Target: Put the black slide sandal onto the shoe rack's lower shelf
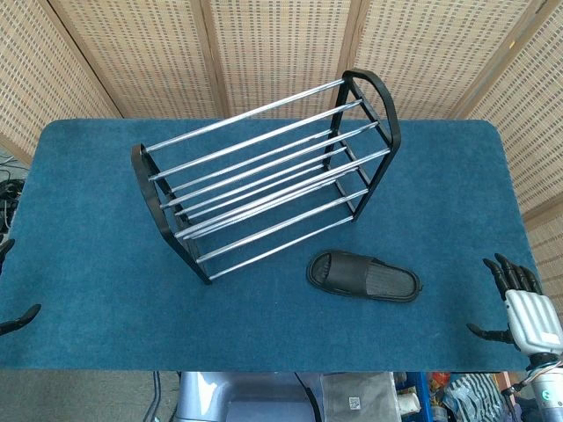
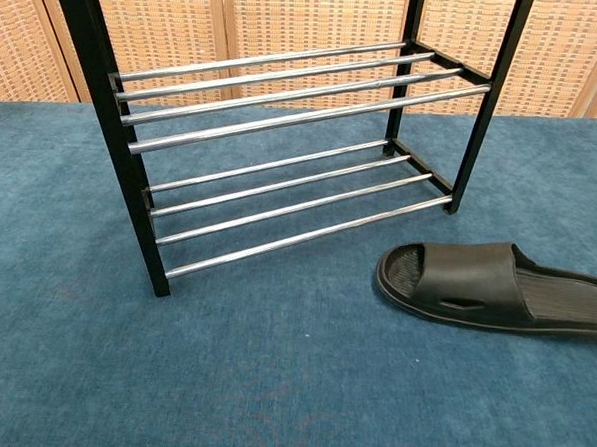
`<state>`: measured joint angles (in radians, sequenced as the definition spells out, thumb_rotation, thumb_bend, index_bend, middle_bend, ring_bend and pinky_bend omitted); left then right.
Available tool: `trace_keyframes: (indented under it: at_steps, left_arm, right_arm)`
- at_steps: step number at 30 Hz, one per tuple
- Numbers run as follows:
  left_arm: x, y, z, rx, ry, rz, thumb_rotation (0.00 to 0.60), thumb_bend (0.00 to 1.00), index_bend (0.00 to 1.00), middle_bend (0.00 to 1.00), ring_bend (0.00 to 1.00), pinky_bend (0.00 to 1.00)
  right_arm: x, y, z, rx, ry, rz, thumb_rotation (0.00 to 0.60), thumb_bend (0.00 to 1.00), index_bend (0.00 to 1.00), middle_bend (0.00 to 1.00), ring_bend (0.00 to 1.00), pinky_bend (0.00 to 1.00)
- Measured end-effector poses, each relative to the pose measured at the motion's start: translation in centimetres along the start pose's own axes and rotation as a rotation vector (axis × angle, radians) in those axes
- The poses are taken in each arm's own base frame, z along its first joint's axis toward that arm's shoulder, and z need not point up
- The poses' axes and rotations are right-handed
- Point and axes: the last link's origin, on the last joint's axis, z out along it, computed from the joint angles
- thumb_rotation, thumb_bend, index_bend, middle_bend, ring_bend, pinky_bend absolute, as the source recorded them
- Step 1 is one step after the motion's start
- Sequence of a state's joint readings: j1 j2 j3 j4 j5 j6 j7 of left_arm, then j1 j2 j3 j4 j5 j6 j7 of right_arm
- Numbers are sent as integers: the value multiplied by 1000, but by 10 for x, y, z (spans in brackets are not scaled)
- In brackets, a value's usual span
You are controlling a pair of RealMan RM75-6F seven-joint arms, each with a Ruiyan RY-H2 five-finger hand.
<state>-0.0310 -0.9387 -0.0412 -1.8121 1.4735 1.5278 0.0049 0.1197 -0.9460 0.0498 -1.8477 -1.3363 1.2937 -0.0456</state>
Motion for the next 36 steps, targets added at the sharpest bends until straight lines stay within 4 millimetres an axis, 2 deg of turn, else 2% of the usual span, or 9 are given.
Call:
trace_keyframes:
  at_steps: [9,15,22,28,31,36]
  left_arm:
    - [3,-1,0,4,9,-12,600,209,0,0,0,0]
    - [1,0,3,2,-5,-9,600,209,0,0,0,0]
    - [1,-2,6,12,-13,-18,600,209,0,0,0,0]
    - [1,-5,9,18,-23,-25,600,209,0,0,0,0]
    - [1,-6,10,22,-28,-29,600,209,0,0,0,0]
    - [2,-8,13,29,-30,-37,600,209,0,0,0,0]
  right_arm:
    - [-14,-8,9,30,-57,10,600,0,0,0,0,0]
    - [-24,-25,30,87,-118,55,600,0,0,0,0,0]
    - [-42,-58,74,133,-243,99,600,0,0,0,0,0]
    - [-63,-89,102,119,-334,110,600,0,0,0,0,0]
    - [-74,-105,109,126,-365,98,600,0,0,0,0,0]
    - [-88,-120,113,122,-401,85,600,0,0,0,0,0]
